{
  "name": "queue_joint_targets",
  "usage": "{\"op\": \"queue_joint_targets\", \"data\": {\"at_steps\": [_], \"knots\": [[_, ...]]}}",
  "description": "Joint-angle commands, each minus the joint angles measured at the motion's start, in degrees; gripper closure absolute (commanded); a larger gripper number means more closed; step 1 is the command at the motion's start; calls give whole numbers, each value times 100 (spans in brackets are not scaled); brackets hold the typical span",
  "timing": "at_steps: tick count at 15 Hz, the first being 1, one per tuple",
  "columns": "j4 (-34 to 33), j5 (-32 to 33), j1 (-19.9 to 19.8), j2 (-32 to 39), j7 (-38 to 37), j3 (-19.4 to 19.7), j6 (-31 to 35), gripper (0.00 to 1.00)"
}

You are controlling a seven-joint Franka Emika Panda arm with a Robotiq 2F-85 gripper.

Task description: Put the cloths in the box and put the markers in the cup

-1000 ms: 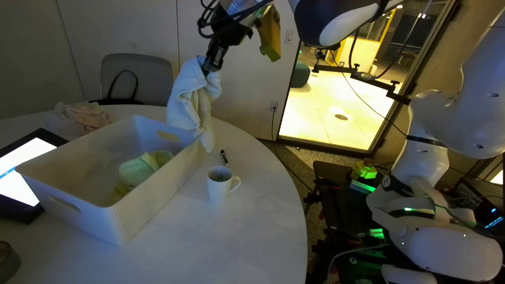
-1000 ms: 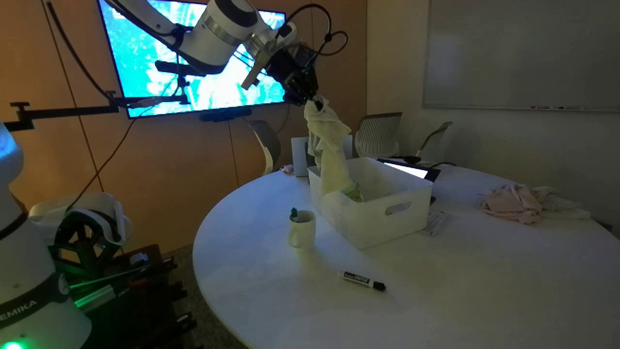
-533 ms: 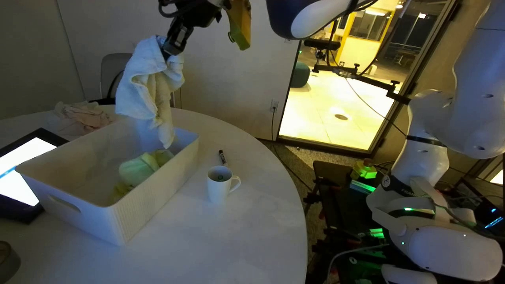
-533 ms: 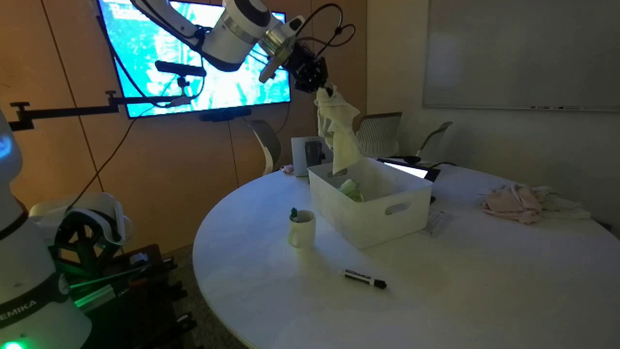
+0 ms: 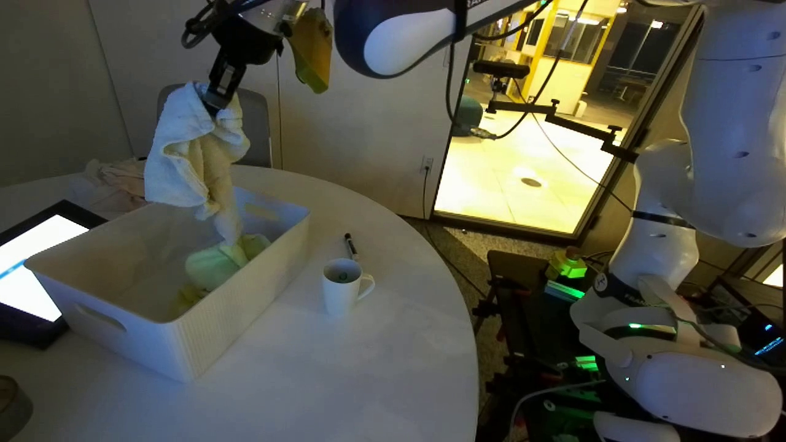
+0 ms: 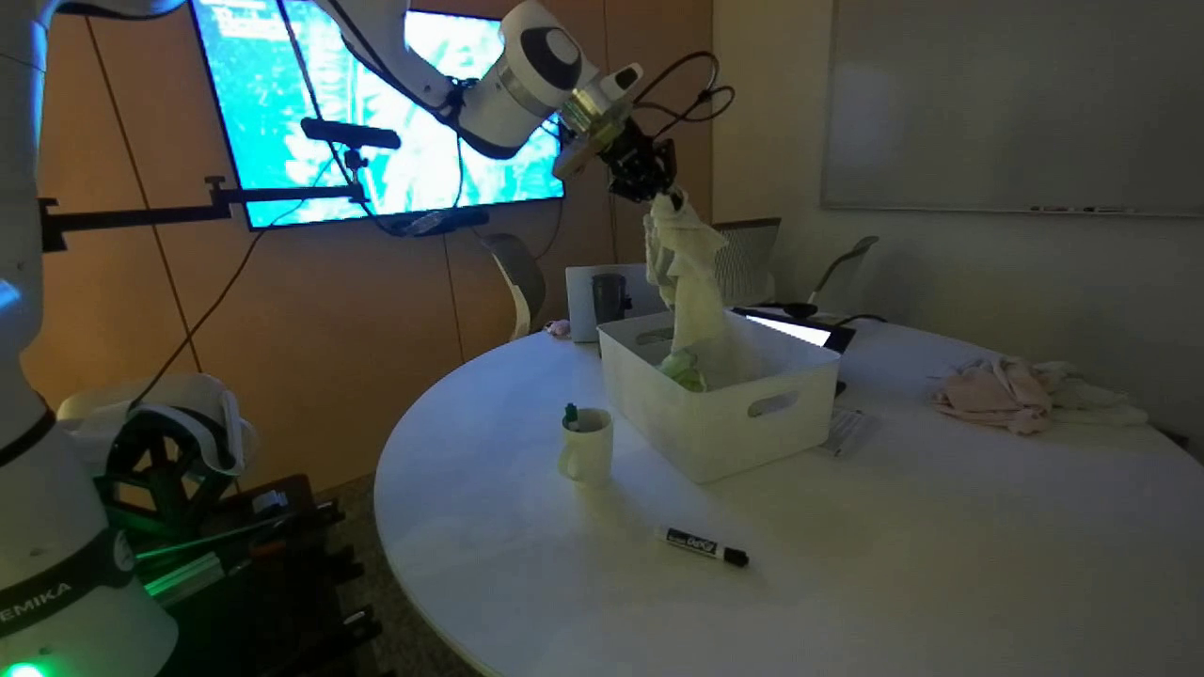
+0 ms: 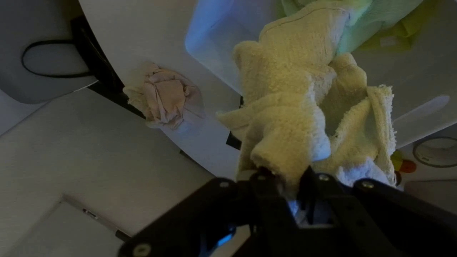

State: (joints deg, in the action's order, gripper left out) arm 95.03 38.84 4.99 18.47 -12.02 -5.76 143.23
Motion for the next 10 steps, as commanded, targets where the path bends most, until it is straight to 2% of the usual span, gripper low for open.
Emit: {"op": "queue_joint_targets", "data": {"at_steps": [1, 4, 7, 10], "knots": [[-956, -526, 86, 684, 582, 247, -322, 48], [-1088, -992, -5, 749, 905, 435, -586, 25], [-862, -1242, -66, 501, 946, 703, -954, 1], [-514, -1530, -278, 173, 1002, 867, -1360, 0]]}}
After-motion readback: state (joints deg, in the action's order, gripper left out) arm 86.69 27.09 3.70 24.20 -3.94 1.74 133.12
